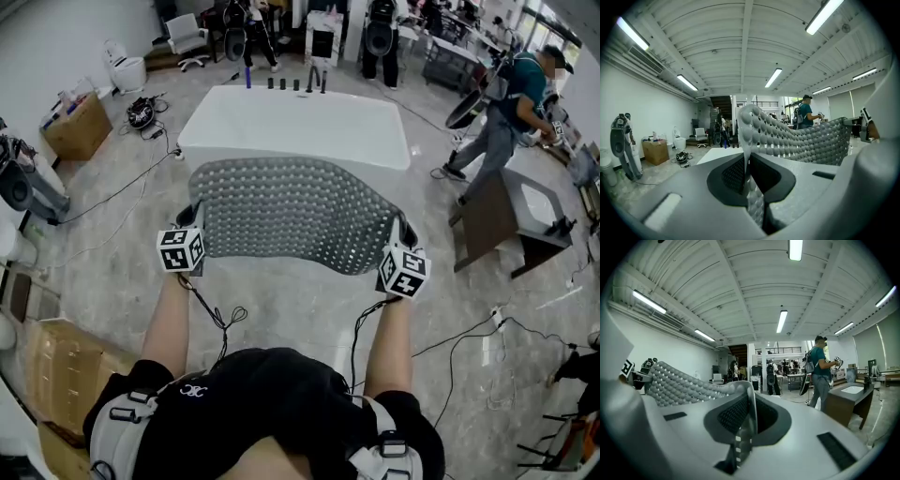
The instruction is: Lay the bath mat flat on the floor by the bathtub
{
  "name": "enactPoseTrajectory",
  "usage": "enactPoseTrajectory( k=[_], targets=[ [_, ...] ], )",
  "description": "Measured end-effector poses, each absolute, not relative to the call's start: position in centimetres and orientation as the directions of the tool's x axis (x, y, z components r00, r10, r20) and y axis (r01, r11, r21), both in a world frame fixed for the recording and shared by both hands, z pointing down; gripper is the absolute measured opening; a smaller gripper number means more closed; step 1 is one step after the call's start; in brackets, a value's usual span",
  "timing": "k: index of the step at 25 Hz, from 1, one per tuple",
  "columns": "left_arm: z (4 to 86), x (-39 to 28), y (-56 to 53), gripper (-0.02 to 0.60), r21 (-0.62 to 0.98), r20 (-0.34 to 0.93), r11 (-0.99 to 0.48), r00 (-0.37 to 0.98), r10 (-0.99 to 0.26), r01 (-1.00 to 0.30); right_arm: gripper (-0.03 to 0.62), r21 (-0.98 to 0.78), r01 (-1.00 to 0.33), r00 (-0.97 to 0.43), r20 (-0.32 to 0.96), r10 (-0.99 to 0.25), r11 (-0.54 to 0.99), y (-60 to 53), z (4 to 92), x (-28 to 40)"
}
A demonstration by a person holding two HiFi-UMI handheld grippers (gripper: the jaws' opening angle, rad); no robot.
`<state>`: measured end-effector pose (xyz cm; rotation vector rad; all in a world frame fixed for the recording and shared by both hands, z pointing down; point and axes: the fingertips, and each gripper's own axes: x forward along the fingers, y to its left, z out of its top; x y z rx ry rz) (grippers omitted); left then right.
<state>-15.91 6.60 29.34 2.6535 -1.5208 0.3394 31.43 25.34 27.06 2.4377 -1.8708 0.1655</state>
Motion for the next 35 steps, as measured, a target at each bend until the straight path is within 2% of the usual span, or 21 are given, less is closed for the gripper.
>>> enactPoseTrajectory(
  k=[10,25,35],
  targets=[
    [28.9,-19.3,6.3,0.02,-0.098,0.182,-0.476,0.455,-0.872,-0.874,0.017,0.004,-0.965,0.26,0.119,-0.958,-0.262,24.2,26.6,28.9],
    [29.5,-25.5,3.2,0.02,-0.049,0.189,-0.488,0.471,-0.861,-0.872,0.018,0.041,-0.957,0.289,0.102,-0.952,-0.286,22.0,25.4,23.8],
    [30.7,-26.3,0.6,0.02,-0.055,0.207,-0.479,0.459,-0.864,-0.876,0.018,0.04,-0.962,0.273,0.1,-0.957,-0.271,18.9,26.5,23.5]
  ],
)
